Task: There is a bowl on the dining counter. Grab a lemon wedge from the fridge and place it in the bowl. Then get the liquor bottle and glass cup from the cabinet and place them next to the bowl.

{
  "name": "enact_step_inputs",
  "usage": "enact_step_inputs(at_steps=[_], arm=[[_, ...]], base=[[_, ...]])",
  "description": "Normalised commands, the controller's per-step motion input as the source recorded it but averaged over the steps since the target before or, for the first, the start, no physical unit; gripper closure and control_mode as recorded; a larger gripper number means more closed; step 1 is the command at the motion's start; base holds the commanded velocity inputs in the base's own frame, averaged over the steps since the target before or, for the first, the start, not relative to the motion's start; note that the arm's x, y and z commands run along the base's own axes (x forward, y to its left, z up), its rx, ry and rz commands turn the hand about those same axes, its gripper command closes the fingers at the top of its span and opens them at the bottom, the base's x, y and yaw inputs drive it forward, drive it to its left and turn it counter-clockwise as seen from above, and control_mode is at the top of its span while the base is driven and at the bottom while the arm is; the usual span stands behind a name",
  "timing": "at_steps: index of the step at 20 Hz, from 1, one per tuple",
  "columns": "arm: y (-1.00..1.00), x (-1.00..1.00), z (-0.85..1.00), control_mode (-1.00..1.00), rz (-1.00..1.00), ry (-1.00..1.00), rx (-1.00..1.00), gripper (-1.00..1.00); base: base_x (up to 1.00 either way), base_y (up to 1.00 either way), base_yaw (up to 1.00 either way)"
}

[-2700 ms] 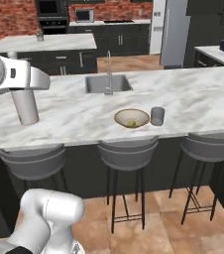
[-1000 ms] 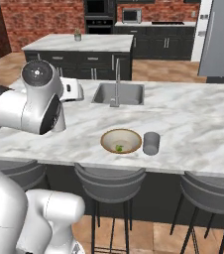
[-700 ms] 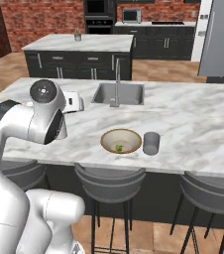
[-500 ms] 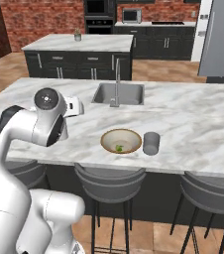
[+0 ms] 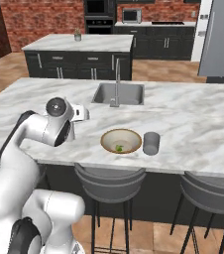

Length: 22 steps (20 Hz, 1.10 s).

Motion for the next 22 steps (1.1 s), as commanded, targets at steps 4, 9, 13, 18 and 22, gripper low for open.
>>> enact_step_inputs(at_steps=[4, 9, 13, 18, 22], arm=[[0.00, 0.61, -0.45, -1.00, -0.07, 0.05, 0.00, 1.00], [0.00, 0.42, -0.33, -1.00, -0.06, 0.00, 0.00, 1.00], [-0.08, 0.25, -0.29, -1.00, -0.05, 0.00, 0.00, 1.00], [-0.18, 0.24, -0.26, -1.00, -0.05, 0.00, 0.00, 1.00], [-0.19, 0.16, -0.14, -1.00, -0.05, 0.00, 0.00, 1.00]], base=[[0.00, 0.00, 0.00], [0.00, 0.00, 0.00], [0.00, 0.00, 0.00], [0.00, 0.00, 0.00], [0.00, 0.00, 0.00]])
